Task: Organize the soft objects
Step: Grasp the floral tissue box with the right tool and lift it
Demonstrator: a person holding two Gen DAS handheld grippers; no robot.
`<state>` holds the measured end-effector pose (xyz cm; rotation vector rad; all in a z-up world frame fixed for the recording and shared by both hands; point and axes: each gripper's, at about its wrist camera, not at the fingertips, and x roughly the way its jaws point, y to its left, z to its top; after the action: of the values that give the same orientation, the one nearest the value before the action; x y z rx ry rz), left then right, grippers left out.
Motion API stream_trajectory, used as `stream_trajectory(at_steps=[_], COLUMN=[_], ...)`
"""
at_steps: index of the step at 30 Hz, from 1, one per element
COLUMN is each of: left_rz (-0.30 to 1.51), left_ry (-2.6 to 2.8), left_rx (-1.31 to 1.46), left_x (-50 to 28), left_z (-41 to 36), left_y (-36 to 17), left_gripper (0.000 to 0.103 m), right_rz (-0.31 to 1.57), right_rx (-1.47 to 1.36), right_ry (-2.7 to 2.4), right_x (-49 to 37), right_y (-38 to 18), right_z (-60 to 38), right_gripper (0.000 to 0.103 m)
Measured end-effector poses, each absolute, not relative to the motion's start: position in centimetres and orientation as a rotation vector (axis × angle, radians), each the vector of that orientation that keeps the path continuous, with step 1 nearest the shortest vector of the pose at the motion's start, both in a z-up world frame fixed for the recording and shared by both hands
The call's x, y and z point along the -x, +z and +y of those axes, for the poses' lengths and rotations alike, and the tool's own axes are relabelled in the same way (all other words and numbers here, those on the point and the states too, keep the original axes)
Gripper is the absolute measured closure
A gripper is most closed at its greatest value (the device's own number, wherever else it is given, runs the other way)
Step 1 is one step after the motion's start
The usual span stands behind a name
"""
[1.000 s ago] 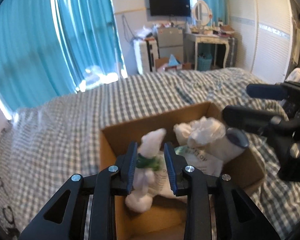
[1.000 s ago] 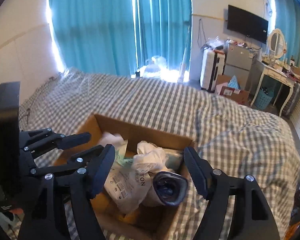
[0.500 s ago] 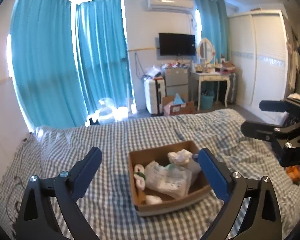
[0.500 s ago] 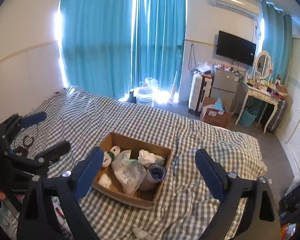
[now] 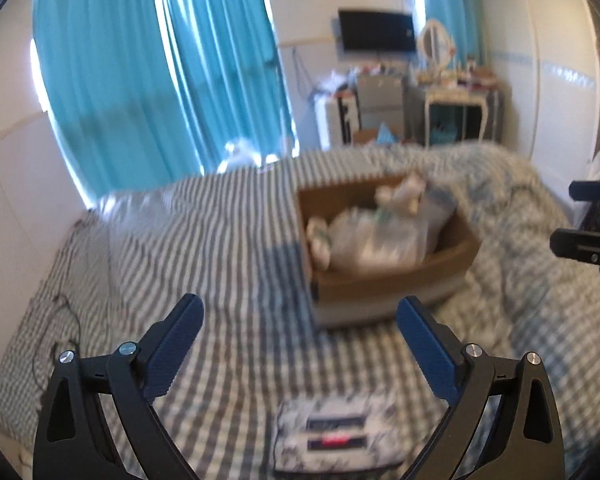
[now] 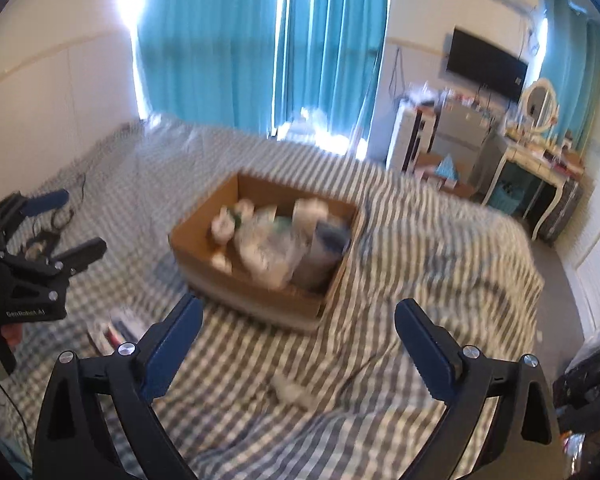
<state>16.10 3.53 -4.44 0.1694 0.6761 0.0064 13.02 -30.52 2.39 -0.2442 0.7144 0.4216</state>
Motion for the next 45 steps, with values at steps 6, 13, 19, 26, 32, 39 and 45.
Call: stream_trajectory(at_steps=[6,13,19,26,32,39,45], left_rz=[0.804,0.878,0.92,0.914,0.916,0.879,0.865], left_ry=[0.082,0.173,0.193,0.191,0.191,0.156,0.077], left_rx=[-0.141,-0.179,-0.114,-0.077,-0.052,-0.073,-0.106], left_x=[-14.5,-11.3,-11.7,-11.6,-11.7,-12.6,-14.3], left_z=[5.1,6.8,8.9,9.7,9.5,7.2,2.9], left_y=[-10.1,-13.8,-14.7,-14.7,-13.9,-12.1,-11.3], left_gripper=[0.004,0.004,0.004,0.004,0.004,0.004,0.004], right_rz=[0.809,0.856,0.957,1.026,0.998,0.899,0.825], right_rx=[0.256,0.351,0.379,0.374,0.396,0.362,0.306], right_ry=[0.518,0.739,0.842,0.859,0.829,0.741,0.626], right_x=[-12.5,-9.2,-8.6,-8.8,-8.4,-8.8,-10.0], right_y=[-4.3,-9.3,-13.5,-16.2,-15.9,-12.9,-10.1], right_z=[-28.2,-22.0,-17.6,-14.8,-14.8,-18.4,-23.8], right_gripper=[0.006,0.006,0.006,0.041,0.063,0.087,0.093])
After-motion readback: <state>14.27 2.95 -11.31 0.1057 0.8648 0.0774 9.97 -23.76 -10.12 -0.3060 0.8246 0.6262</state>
